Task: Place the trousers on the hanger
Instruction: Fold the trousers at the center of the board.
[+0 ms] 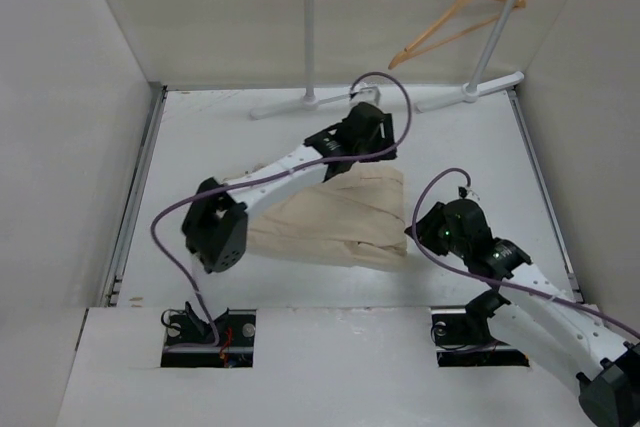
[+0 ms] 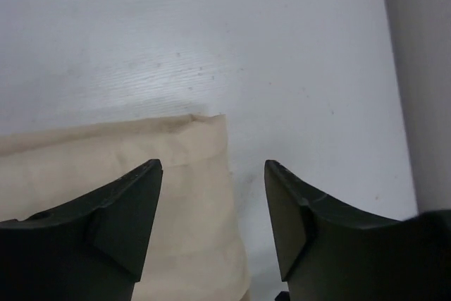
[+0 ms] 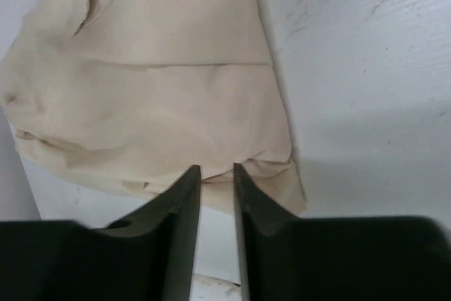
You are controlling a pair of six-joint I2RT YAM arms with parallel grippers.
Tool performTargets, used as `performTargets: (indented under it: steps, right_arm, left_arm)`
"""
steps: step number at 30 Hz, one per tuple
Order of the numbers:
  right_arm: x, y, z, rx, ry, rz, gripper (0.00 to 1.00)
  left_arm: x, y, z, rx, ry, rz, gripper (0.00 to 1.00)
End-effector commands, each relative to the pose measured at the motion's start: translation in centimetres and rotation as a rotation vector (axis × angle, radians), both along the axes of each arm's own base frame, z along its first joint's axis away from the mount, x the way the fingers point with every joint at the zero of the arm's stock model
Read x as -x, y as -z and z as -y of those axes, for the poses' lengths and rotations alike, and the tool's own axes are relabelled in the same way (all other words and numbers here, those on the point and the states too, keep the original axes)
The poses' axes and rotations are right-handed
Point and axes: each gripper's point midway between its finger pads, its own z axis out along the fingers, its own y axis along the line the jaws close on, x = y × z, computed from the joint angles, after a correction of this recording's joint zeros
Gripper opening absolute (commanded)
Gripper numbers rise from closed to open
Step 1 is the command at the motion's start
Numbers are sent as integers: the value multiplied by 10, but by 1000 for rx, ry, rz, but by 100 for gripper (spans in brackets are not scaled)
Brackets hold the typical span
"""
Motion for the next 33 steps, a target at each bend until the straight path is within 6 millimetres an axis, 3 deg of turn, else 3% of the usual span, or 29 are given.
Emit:
performTargets:
  steps: [1, 2, 4, 10, 14, 18, 25, 30, 33]
  right_arm:
    - [-7, 0, -2, -26, -32, 43, 41]
    - [-10, -2, -1, -35, -32, 52, 50]
    - [-15, -4, -3, -48, -44, 61, 54]
    - [-12, 23, 0, -3, -65, -10, 41]
    - [-8, 36, 0, 10, -71, -41, 39]
    - [-10, 42, -4, 13, -86, -57, 36]
    - [-12, 40, -15, 16, -122, -56, 22]
    - [-12, 32, -10, 24, -104, -30, 43]
    - [-11, 38, -10, 28, -105, -43, 37]
  left_arm:
    - [2, 23, 31, -218, 223, 37, 60]
    - [-3, 30, 38, -267, 250, 47, 62]
    - [-11, 42, 51, -316, 294, 50, 66]
    - [-23, 68, 72, -358, 351, 28, 69]
    - [-21, 84, 80, -353, 389, -14, 67]
    - [-19, 87, 82, -353, 399, -22, 60]
    - [-16, 94, 82, -325, 418, -57, 42]
    - [-14, 95, 84, -311, 428, -65, 42]
    - [-14, 98, 85, -309, 430, -70, 31]
